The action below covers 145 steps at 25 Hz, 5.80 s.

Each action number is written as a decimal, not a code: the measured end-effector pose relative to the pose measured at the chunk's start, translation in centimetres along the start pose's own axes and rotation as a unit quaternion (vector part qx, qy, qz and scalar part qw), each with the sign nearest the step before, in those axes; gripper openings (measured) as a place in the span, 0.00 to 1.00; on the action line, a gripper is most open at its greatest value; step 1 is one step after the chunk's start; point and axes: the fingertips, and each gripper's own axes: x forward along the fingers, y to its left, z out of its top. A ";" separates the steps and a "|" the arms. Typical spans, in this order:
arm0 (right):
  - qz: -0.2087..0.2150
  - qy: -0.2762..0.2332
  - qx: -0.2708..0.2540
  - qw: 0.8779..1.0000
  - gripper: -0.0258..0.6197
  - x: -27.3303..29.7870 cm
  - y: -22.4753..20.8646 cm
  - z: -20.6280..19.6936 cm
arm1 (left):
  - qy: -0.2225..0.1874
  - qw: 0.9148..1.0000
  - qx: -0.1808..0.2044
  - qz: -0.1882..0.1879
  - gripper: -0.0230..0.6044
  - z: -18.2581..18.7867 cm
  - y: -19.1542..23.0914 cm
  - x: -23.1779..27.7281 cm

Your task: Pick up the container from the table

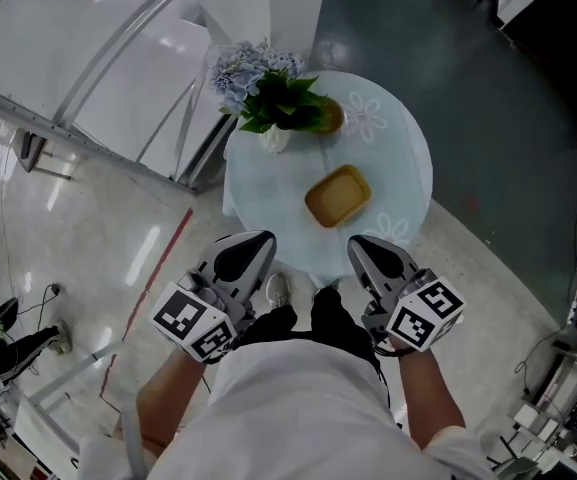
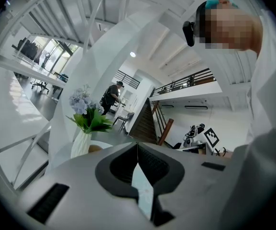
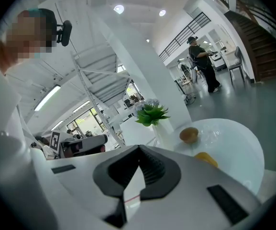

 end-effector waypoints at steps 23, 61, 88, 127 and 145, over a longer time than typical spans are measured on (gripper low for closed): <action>-0.010 0.094 -0.034 0.995 0.07 2.0 -15.1 -1.2 | 0.025 0.996 -0.021 0.083 0.07 -2.9 -1.0 10.3; -0.030 0.227 -0.098 0.968 0.23 12.1 -27.8 -10.1 | 0.074 0.982 -0.092 0.148 0.07 -11.3 3.5 12.7; -0.061 0.225 -0.095 0.968 0.09 12.1 -28.0 -10.9 | 0.067 0.983 -0.092 0.142 0.07 -11.5 3.8 11.2; -0.057 -0.004 -0.120 0.991 0.09 1.6 -13.9 10.3 | -0.035 0.995 0.035 0.091 0.07 3.0 -2.8 7.1; -0.049 -0.091 -0.132 0.986 0.09 -4.3 -6.6 15.0 | -0.055 0.992 0.076 0.086 0.07 5.4 -4.8 2.9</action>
